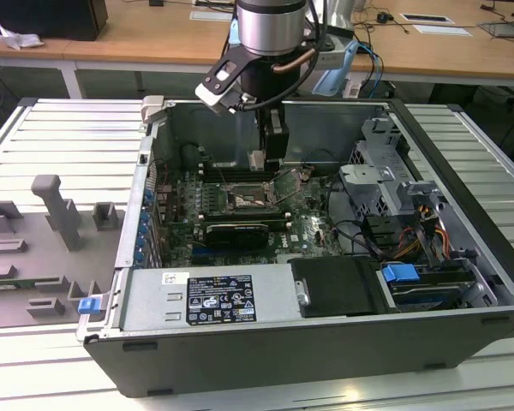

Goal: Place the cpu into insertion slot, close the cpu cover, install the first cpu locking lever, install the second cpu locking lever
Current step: 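Place the cpu into insertion slot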

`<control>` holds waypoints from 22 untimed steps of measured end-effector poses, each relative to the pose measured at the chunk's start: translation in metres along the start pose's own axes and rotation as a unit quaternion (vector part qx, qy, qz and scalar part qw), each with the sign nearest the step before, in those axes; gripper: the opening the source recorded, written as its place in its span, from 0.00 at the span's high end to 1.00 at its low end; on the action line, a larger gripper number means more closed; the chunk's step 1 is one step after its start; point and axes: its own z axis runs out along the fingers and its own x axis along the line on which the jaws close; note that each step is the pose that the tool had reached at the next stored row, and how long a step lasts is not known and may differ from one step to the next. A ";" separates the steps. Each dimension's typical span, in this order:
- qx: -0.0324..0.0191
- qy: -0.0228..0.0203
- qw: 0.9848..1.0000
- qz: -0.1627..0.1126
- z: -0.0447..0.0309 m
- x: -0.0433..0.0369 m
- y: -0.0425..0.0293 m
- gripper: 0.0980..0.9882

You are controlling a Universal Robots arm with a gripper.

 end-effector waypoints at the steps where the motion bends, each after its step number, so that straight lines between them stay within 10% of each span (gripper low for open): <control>1: 0.000 0.000 1.000 0.000 0.0002 0.0000 0.0000 0.52; 22: 0.000 -0.001 1.000 0.007 0.0053 0.0002 -0.0008 0.52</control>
